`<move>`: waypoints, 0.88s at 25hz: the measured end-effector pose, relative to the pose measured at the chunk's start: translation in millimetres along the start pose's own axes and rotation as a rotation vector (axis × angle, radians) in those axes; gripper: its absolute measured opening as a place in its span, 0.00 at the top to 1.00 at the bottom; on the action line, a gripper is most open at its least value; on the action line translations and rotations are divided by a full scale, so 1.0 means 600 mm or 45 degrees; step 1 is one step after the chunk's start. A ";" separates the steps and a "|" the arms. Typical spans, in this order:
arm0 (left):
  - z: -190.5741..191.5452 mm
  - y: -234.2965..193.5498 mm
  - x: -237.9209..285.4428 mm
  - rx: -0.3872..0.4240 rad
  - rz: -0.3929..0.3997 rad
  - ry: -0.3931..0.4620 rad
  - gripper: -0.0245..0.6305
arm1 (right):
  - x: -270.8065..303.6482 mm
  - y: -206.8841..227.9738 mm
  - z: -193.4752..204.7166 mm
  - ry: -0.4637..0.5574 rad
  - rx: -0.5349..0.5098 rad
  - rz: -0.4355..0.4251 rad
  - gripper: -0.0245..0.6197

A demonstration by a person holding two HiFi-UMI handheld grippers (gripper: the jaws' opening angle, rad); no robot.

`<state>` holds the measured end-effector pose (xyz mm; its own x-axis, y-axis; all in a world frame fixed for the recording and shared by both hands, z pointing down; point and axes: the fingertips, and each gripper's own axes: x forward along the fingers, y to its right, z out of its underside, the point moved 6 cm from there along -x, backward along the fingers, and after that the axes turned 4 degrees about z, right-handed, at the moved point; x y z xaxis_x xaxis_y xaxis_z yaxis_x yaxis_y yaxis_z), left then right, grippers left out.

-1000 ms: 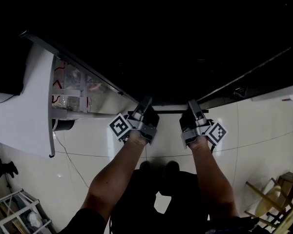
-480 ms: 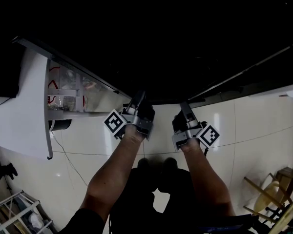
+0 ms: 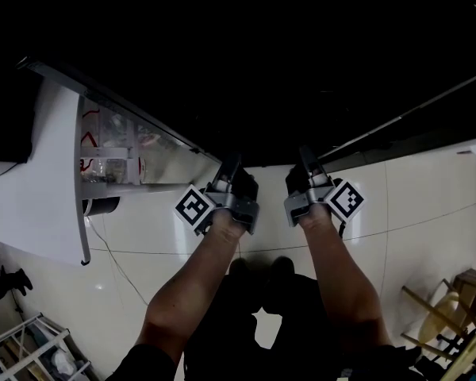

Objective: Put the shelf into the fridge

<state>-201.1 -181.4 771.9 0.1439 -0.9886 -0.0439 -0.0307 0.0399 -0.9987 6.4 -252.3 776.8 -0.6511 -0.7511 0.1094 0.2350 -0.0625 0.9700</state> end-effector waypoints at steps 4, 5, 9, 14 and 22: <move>-0.011 -0.005 0.023 0.006 0.041 0.054 0.94 | 0.011 -0.012 -0.006 -0.056 -0.070 0.034 0.87; -0.013 -0.007 0.026 0.006 0.050 0.047 0.94 | 0.004 -0.017 -0.002 -0.072 -0.097 0.025 0.87; -0.022 -0.005 0.037 0.077 0.057 0.021 0.94 | -0.021 -0.013 0.018 -0.086 -0.225 0.048 0.87; -0.023 0.002 0.045 0.211 0.037 0.016 0.92 | 0.001 -0.011 0.015 -0.094 -0.367 0.075 0.95; -0.032 0.000 0.062 0.253 0.035 0.047 0.93 | 0.047 -0.024 -0.011 -0.031 -0.386 0.151 0.95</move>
<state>-214.6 -221.2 770.9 0.1093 -0.9913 -0.0736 0.1619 0.0908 -0.9826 -10.5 -276.9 764.8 -0.6227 -0.7490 0.2263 0.5121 -0.1716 0.8416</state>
